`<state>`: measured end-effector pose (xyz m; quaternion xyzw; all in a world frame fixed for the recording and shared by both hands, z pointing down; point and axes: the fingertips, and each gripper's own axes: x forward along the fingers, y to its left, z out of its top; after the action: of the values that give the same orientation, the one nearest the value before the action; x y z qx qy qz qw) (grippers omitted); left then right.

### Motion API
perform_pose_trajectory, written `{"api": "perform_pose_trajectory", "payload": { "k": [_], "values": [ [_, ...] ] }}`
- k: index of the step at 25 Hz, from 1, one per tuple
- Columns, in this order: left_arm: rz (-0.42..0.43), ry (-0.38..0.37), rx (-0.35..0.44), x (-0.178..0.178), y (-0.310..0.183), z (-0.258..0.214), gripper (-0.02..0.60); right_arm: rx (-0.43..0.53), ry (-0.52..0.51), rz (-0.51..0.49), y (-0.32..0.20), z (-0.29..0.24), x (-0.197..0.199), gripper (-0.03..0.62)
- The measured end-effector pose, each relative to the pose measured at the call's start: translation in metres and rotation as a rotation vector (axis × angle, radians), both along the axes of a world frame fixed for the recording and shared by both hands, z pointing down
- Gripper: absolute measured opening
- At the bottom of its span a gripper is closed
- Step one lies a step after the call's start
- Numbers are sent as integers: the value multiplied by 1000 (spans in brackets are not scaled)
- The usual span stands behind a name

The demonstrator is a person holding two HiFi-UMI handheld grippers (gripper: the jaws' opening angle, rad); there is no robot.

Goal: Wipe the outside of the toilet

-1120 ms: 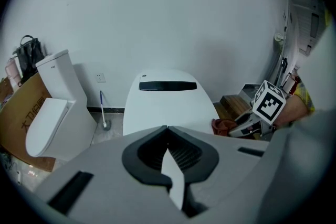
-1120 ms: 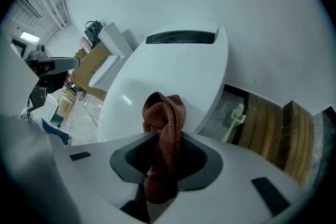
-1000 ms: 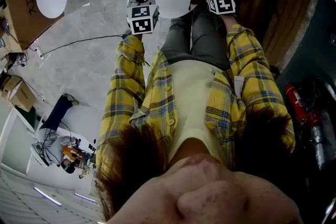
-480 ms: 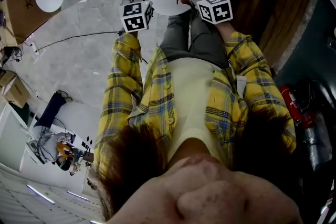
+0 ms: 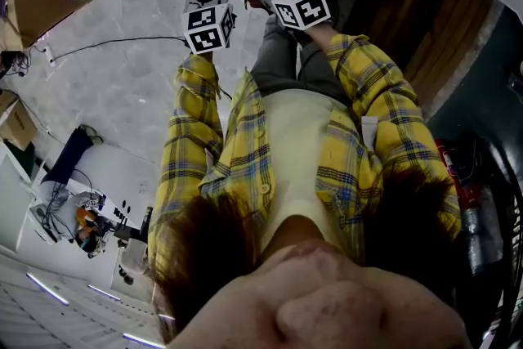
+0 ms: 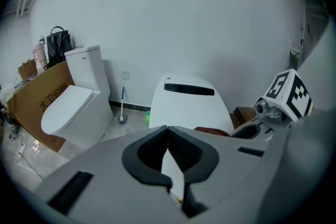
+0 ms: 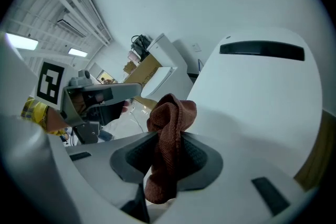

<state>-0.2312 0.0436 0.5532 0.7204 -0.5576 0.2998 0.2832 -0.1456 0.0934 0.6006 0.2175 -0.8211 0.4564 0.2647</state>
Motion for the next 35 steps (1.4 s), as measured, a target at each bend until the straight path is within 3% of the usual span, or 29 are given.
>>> {"api": "perform_pose_trajectory", "payload": {
  "k": [4, 14, 21, 35],
  "values": [
    [-29, -7, -11, -16, 11, 3, 8, -36, 15, -38, 5, 22, -29, 120],
    [-43, -27, -45, -36, 35, 15, 8, -156, 83, 25, 6, 71, -54, 120],
    [-17, -15, -43, -27, 35, 15, 8, -102, 206, -102, 29, 89, -29, 120],
    [81, 5, -61, 14, 21, 22, 8, -43, 292, -90, 37, 91, 45, 120]
  ]
}}
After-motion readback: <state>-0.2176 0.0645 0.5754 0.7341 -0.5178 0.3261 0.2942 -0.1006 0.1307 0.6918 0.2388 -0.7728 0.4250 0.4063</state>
